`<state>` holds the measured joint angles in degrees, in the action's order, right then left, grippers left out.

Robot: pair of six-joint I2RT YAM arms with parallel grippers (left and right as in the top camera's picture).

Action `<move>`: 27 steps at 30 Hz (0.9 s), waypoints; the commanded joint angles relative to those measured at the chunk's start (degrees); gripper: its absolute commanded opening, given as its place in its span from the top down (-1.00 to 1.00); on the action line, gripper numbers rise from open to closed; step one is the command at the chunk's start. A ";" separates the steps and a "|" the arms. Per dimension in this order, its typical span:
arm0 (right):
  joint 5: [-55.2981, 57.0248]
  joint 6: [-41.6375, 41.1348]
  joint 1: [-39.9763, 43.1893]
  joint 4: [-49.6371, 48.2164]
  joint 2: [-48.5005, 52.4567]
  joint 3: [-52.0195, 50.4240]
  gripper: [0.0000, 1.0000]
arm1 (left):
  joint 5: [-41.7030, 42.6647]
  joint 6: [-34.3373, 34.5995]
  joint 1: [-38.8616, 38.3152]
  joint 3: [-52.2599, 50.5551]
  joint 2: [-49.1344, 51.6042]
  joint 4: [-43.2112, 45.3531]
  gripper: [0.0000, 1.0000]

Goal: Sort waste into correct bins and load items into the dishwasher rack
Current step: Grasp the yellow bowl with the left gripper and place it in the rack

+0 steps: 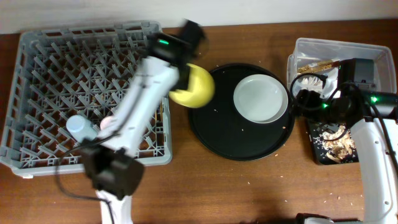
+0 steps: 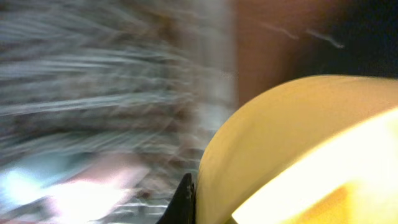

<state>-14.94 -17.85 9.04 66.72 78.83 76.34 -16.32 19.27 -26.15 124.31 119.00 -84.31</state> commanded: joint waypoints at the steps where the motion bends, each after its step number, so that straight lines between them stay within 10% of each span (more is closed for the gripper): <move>1: -0.09 -0.24 0.35 -0.04 0.04 0.22 -0.56 | -33.77 6.56 9.75 1.88 -2.34 -4.74 0.99; 10: -0.09 -0.24 0.35 -0.26 0.04 0.22 -0.56 | -62.18 8.50 22.53 -23.26 -2.01 18.32 0.99; 20: -0.09 -0.24 0.35 -0.70 0.02 0.24 -0.56 | -53.48 8.11 22.60 -35.69 -1.68 27.41 0.96; 22: -0.09 -0.24 0.35 -0.70 0.04 0.24 -0.56 | -47.39 8.11 21.70 -35.74 -1.68 26.82 0.73; 24: -0.09 -0.24 0.35 -0.70 0.04 0.22 -0.56 | -42.93 8.11 21.05 -35.74 -1.68 26.18 -0.15; 27: -0.09 -0.24 0.35 -0.70 0.04 0.22 -0.56 | -37.38 8.13 20.87 -34.97 -2.21 22.16 -0.23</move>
<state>-14.94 -18.00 9.04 65.98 78.83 76.34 -60.99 27.27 -5.26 89.03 116.90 -59.24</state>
